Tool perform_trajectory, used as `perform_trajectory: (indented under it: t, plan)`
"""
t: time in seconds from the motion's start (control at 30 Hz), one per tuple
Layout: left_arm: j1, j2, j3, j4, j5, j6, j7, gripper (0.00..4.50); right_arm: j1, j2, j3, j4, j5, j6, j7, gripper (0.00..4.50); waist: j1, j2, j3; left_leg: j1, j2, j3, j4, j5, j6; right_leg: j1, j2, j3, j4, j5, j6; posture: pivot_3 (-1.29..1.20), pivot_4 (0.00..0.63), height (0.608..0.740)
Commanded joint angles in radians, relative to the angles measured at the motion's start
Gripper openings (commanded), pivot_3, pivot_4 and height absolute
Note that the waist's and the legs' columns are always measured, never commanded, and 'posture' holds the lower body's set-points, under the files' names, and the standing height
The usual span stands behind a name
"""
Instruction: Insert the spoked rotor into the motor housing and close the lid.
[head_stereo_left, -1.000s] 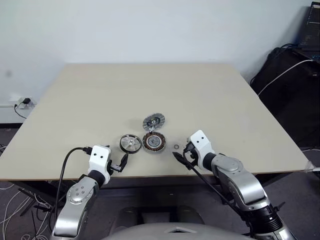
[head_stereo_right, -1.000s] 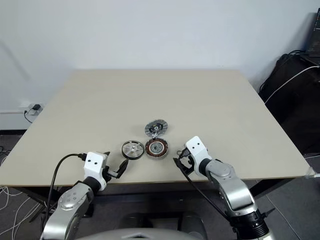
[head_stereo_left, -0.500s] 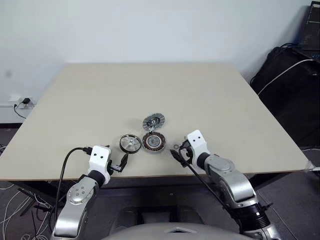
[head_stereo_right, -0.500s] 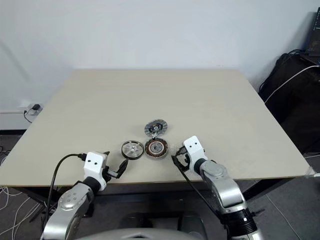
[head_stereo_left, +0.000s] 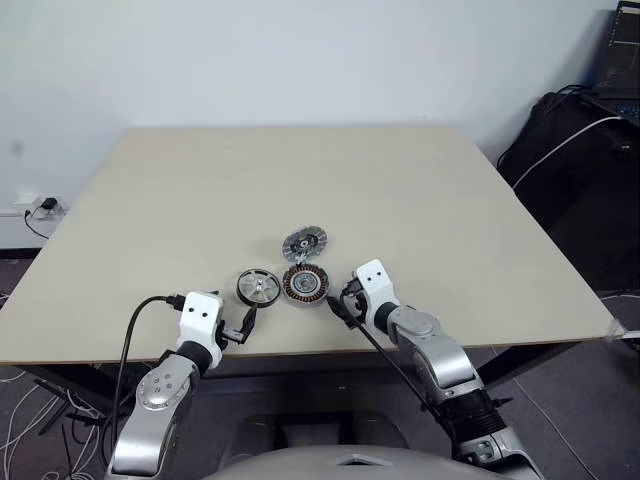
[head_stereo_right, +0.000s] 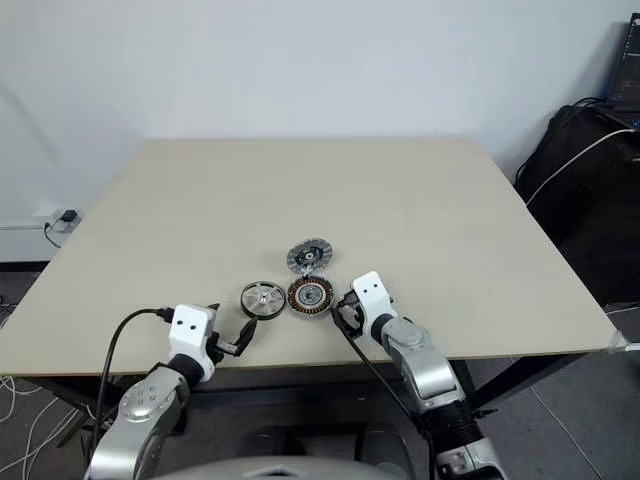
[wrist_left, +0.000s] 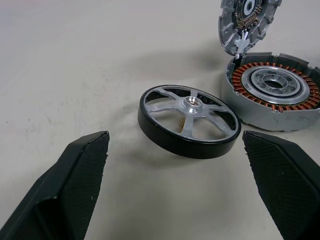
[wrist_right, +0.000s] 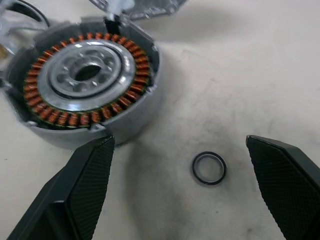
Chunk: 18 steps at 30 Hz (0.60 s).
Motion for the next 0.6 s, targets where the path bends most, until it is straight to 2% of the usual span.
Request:
perform_trajectory:
  t: [0.03, 0.27, 0.37, 0.6]
  plan:
    - [-0.008, -0.005, 0.004, -0.041, 0.002, -0.017, 0.005, 4.50, -0.032, 0.012, -0.019, 0.022, 0.000, -0.040, -0.001, 4.48, -0.001, 0.000, 0.000, 0.000, 0.000, 0.000, 0.000, 0.000, 0.000, 0.000, 0.000, 0.000, 0.000, 0.000, 0.000, 0.00, 0.000, 0.740]
    - [-0.012, -0.008, 0.001, -0.045, 0.004, -0.014, 0.008, 4.50, -0.048, 0.023, -0.023, 0.111, -0.002, -0.064, 0.000, 4.48, -0.002, -0.001, -0.001, 0.000, 0.000, 0.000, 0.000, 0.000, 0.000, 0.000, 0.000, 0.000, 0.000, 0.000, 0.000, 0.00, 0.000, 0.740]
    - [-0.012, -0.009, 0.001, -0.046, 0.005, -0.014, 0.010, 4.50, -0.043, 0.020, -0.024, 0.129, -0.006, -0.069, 0.001, 3.82, -0.004, -0.001, -0.001, 0.002, 0.000, 0.000, 0.000, 0.000, 0.000, 0.001, 0.000, 0.000, 0.000, 0.000, 0.000, 0.00, 0.000, 0.740]
    - [-0.009, -0.010, 0.003, -0.049, 0.007, -0.014, 0.015, 4.50, -0.014, 0.004, -0.039, 0.096, -0.010, -0.069, 0.011, 1.56, -0.004, -0.001, -0.001, 0.002, 0.000, 0.000, -0.002, 0.000, -0.001, 0.001, 0.000, 0.001, 0.000, 0.000, -0.001, 0.00, 0.000, 0.740]
